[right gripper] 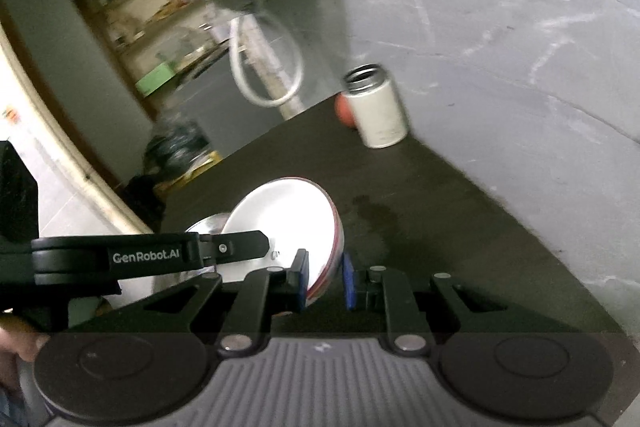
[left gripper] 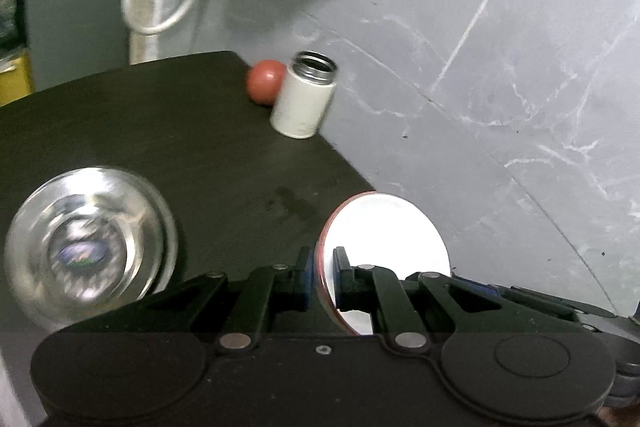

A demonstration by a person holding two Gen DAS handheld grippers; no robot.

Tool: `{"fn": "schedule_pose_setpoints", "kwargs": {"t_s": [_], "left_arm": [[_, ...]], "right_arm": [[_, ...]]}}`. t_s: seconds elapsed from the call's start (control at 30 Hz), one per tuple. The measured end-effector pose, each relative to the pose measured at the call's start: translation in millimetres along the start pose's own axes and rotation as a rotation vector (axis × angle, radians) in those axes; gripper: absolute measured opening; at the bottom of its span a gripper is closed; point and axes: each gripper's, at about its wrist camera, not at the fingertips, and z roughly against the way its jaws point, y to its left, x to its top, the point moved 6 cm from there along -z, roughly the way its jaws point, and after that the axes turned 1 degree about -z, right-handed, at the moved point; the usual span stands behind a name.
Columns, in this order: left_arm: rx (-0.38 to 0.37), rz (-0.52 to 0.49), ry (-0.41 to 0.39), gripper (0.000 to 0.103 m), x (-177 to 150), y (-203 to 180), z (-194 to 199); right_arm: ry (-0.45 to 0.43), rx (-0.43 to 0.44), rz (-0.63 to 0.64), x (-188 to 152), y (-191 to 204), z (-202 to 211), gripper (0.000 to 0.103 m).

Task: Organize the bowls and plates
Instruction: 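Lift the second white bowl with both grippers and carry it toward the steel bowl, then lower the second white bowl with both grippers into the steel bowl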

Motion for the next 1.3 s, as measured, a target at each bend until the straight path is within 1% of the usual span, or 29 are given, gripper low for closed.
{"fn": "schedule_pose_setpoints", "kwargs": {"t_s": [0.1,0.23,0.37,0.57,0.83,0.9,1.1,1.3], "left_arm": [[0.035,0.040,-0.023,0.010,-10.7,7.3,18.8],[0.074,0.084,-0.033,0.010,-27.0,17.0,37.4],[0.105,0.110,-0.031,0.010,-43.1,24.2,54.6],[0.142,0.136,-0.009,0.010,-72.4,30.6,74.9],[0.164,0.162,0.043,0.010,-98.9,34.1,82.2],[0.169,0.163,0.054,0.011,-102.9,33.9,82.4],[0.182,0.165,0.075,0.011,-107.4,33.8,81.6],[0.214,0.176,0.114,0.011,-112.1,36.9,77.0]], "right_arm": [[0.028,0.046,0.036,-8.3,13.3,4.3,0.021],[0.065,0.096,0.091,-20.2,29.4,9.5,0.021],[0.095,0.139,0.132,-31.9,42.8,17.8,0.021],[0.161,0.179,0.176,-51.5,55.5,22.9,0.021],[0.223,0.195,0.207,-69.8,60.8,24.1,0.021],[0.243,0.201,0.207,-73.5,59.2,22.0,0.022],[0.283,0.204,0.218,-79.8,56.2,16.0,0.023],[0.334,0.208,0.243,-86.6,57.7,8.5,0.023]]}}
